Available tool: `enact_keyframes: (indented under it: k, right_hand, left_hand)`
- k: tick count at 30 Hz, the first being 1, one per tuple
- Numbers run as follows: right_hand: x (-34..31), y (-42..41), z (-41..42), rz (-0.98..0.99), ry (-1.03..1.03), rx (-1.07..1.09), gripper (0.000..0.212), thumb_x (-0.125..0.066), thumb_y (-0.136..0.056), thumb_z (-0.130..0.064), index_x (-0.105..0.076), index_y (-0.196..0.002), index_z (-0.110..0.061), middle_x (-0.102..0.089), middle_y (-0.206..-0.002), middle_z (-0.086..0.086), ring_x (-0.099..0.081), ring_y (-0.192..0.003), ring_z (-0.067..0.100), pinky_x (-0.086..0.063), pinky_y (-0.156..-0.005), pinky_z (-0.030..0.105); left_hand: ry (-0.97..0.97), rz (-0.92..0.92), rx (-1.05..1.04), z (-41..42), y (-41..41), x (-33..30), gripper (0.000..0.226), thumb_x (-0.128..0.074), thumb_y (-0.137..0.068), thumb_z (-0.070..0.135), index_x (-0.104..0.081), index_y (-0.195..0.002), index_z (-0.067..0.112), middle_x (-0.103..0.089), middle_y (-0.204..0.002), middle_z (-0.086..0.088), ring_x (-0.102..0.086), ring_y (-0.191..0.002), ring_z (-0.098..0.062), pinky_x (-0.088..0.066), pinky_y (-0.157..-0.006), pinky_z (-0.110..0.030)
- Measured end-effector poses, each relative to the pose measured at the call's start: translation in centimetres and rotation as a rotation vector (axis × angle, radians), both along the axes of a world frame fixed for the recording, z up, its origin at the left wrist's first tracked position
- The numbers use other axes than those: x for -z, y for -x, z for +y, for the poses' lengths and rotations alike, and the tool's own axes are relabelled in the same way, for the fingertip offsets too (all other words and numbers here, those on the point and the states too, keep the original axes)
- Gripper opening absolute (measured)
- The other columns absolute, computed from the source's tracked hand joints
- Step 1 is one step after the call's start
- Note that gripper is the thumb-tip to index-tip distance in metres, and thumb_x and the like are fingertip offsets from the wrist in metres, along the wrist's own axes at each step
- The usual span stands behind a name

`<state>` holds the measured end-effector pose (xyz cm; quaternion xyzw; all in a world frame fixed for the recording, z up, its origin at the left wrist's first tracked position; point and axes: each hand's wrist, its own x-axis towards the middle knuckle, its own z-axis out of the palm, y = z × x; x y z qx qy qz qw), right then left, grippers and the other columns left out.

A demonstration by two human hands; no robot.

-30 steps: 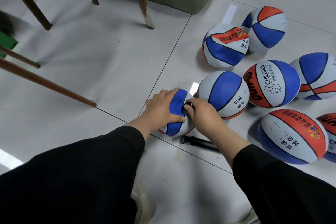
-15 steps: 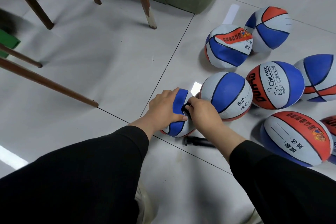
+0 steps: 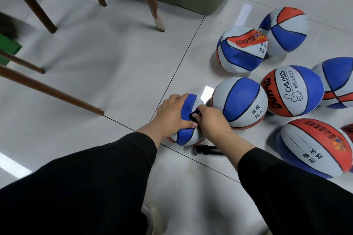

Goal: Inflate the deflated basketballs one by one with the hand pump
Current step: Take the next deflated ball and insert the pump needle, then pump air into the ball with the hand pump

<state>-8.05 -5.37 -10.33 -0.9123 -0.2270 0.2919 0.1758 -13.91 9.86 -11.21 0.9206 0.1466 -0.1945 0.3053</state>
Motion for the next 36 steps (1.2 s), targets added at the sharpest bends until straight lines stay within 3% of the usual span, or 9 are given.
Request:
enact_keyframes:
  k: [4,9,13,15,18,21,24,31,36]
  right_hand:
    - [-1.3,0.5,-1.6,-0.097,-0.15,0.124,0.031,-0.047,-0.107,-0.027,-0.067,-0.123,-0.009,-0.067,-0.113,0.012,-0.062,-0.104,0.03,-0.048,-0.088,0.038]
    - [-2.2,2.7,-6.5,-0.18,-0.178,0.282,0.031,-0.045,-0.106,-0.034,-0.058,-0.088,-0.013,-0.063,-0.073,0.008,-0.057,-0.071,0.032,-0.046,-0.062,0.038]
    - [-0.4,6.3,-9.6,-0.017,-0.085,0.336,0.03,-0.046,-0.103,-0.038,-0.056,-0.081,-0.021,-0.065,-0.065,0.001,-0.063,-0.069,0.029,-0.05,-0.063,0.04]
    - [0.6,8.5,-10.4,0.176,-0.057,0.373,0.018,-0.046,-0.103,-0.037,-0.062,-0.105,-0.029,-0.072,-0.073,-0.002,-0.069,-0.071,0.023,-0.058,-0.07,0.042]
    - [2.1,10.2,-11.0,0.313,0.004,0.325,0.053,-0.045,-0.104,-0.027,-0.031,-0.155,-0.029,-0.069,-0.091,0.004,-0.065,-0.085,0.028,-0.055,-0.082,0.041]
    - [3.8,10.2,-10.9,0.427,0.01,0.427,0.071,-0.046,-0.104,-0.025,-0.006,-0.163,-0.025,-0.067,-0.098,0.014,-0.063,-0.083,0.032,-0.057,-0.083,0.046]
    - [5.2,9.8,-10.6,0.437,-0.012,0.506,0.066,-0.05,-0.104,-0.023,-0.015,-0.161,-0.022,-0.06,-0.13,0.021,-0.06,-0.088,0.031,-0.059,-0.082,0.046]
    - [5.4,9.1,-10.6,0.316,0.094,0.544,0.036,-0.046,-0.105,-0.033,-0.051,-0.137,-0.017,-0.065,-0.11,0.015,-0.062,-0.105,0.036,-0.051,-0.09,0.036]
    - [4.7,11.1,-11.8,0.4,0.175,0.308,0.043,-0.047,-0.106,-0.029,-0.043,-0.146,-0.014,-0.06,-0.126,0.012,-0.061,-0.116,0.034,-0.05,-0.102,0.042]
  left_hand:
    - [-0.038,-0.011,0.004,-0.5,0.2,-0.7,0.108,-0.08,-0.077,0.064,-0.023,-0.163,0.031,-0.034,-0.158,0.0,-0.037,-0.141,-0.024,-0.037,-0.11,-0.039]
    - [-0.224,-0.197,-0.026,-2.2,1.4,-2.2,0.081,-0.067,-0.09,0.062,-0.038,-0.158,0.028,-0.025,-0.165,-0.005,-0.025,-0.151,-0.025,-0.027,-0.119,-0.044]
    - [-0.241,-0.203,0.163,-3.7,3.2,-2.4,0.08,-0.067,-0.088,0.065,-0.042,-0.156,0.03,-0.017,-0.17,-0.006,-0.01,-0.158,-0.026,-0.015,-0.125,-0.05]
    - [-0.237,-0.175,0.18,-3.9,4.2,-2.1,0.08,-0.07,-0.088,0.059,-0.041,-0.157,0.03,-0.007,-0.173,-0.006,0.0,-0.159,-0.026,-0.009,-0.127,-0.054]
    - [-0.257,-0.224,0.13,-3.7,5.4,-2.1,0.073,-0.071,-0.091,0.042,-0.041,-0.156,0.028,-0.007,-0.173,-0.006,-0.005,-0.159,-0.027,-0.013,-0.126,-0.052]
    - [-0.238,-0.224,0.079,-3.7,6.5,-2.3,0.071,-0.068,-0.095,0.034,-0.037,-0.158,0.029,-0.007,-0.173,-0.004,-0.007,-0.159,-0.026,-0.017,-0.126,-0.052]
    - [-0.236,-0.207,0.079,-3.8,7.3,-2.5,0.073,-0.066,-0.098,0.036,-0.031,-0.161,0.028,-0.007,-0.173,-0.005,-0.007,-0.159,-0.026,-0.02,-0.125,-0.052]
    - [-0.205,-0.187,0.043,-4.3,7.8,-3.4,0.068,-0.063,-0.1,0.035,-0.034,-0.161,0.026,-0.012,-0.172,-0.006,-0.013,-0.158,-0.024,-0.024,-0.122,-0.046]
    - [-0.202,-0.103,0.028,-5.0,7.2,-4.6,0.066,-0.06,-0.102,0.039,-0.033,-0.161,0.025,-0.013,-0.172,-0.005,-0.016,-0.157,-0.025,-0.028,-0.119,-0.046]
